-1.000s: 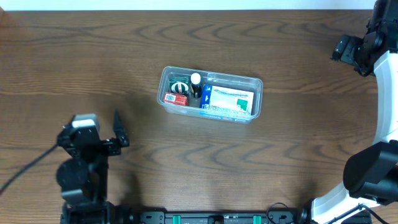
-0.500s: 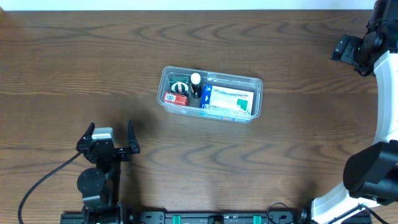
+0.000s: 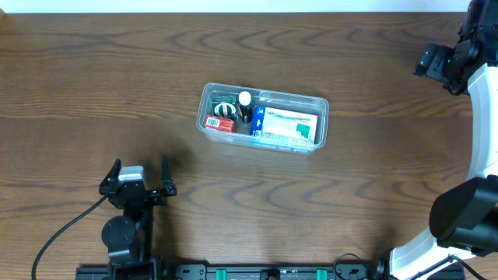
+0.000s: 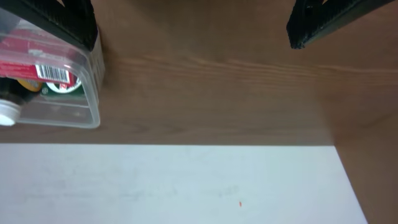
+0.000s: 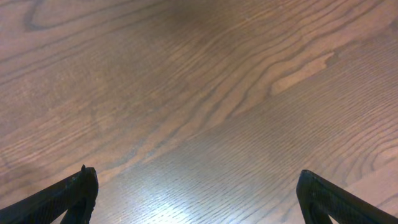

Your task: Pack container

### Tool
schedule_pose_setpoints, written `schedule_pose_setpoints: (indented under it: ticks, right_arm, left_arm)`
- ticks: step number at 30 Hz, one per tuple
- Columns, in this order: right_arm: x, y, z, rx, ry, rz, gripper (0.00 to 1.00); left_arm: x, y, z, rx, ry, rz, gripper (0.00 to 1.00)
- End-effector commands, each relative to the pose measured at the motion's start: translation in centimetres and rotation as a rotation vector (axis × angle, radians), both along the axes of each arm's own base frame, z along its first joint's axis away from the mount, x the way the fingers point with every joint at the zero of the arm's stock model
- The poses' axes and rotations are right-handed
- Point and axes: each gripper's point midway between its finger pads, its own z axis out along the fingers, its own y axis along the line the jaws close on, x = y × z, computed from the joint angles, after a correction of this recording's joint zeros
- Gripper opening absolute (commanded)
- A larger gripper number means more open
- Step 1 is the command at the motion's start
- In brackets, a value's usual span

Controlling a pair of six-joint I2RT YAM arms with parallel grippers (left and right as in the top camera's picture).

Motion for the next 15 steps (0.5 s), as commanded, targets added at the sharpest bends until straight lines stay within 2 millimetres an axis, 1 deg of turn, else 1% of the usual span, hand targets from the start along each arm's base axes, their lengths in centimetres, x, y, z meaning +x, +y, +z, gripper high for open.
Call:
schedule_pose_setpoints:
  ticks: [1,15]
  right_arm:
    - [-0.11,-0.24,-0.18,-0.006,0.009,0.003,0.99]
    - [-0.11,-0.24,-0.18,-0.006,0.009,0.003,0.99]
  left_arm:
    - [-0.15,0.28,-1.41,0.013,0.042,0.013,0.98]
    - [-0.12,0.14,-1.49,0.004,0.045,0.008,0.98]
